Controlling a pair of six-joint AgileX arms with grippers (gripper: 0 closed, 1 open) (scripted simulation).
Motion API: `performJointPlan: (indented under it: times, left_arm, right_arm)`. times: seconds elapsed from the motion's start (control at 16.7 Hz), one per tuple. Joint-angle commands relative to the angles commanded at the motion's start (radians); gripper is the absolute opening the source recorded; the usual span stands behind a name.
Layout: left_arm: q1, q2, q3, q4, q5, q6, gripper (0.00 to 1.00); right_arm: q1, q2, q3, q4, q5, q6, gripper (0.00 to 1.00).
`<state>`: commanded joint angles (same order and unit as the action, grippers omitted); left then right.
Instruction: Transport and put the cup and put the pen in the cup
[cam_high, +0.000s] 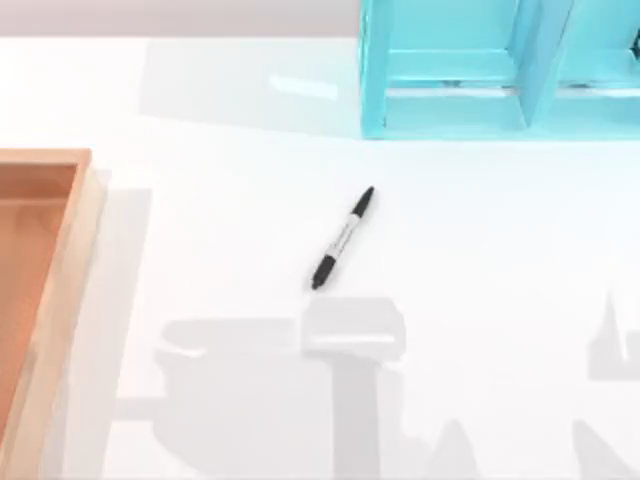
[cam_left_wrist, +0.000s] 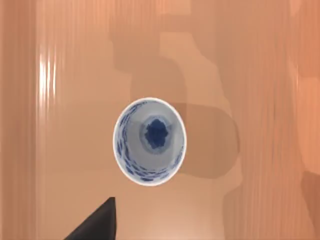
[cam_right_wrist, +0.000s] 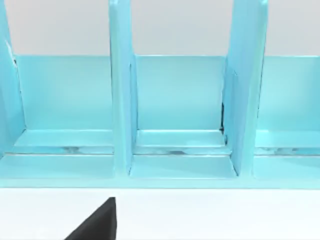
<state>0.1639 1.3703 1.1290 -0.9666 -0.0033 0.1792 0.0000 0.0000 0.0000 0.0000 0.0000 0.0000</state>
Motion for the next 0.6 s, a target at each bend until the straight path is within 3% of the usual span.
performJointPlan:
  times: [0.3,0.6]
  left_arm:
    - [0.043,0.322,0.282,-0.243,0.000,0.045,1.00]
    - [0.059,0.409,0.367,-0.327,0.000,0.062,1.00]
  right_arm:
    - [0.000,0.000,0.000,0.000,0.000,0.000,1.00]
    - [0.000,0.000,0.000,0.000,0.000,0.000,1.00]
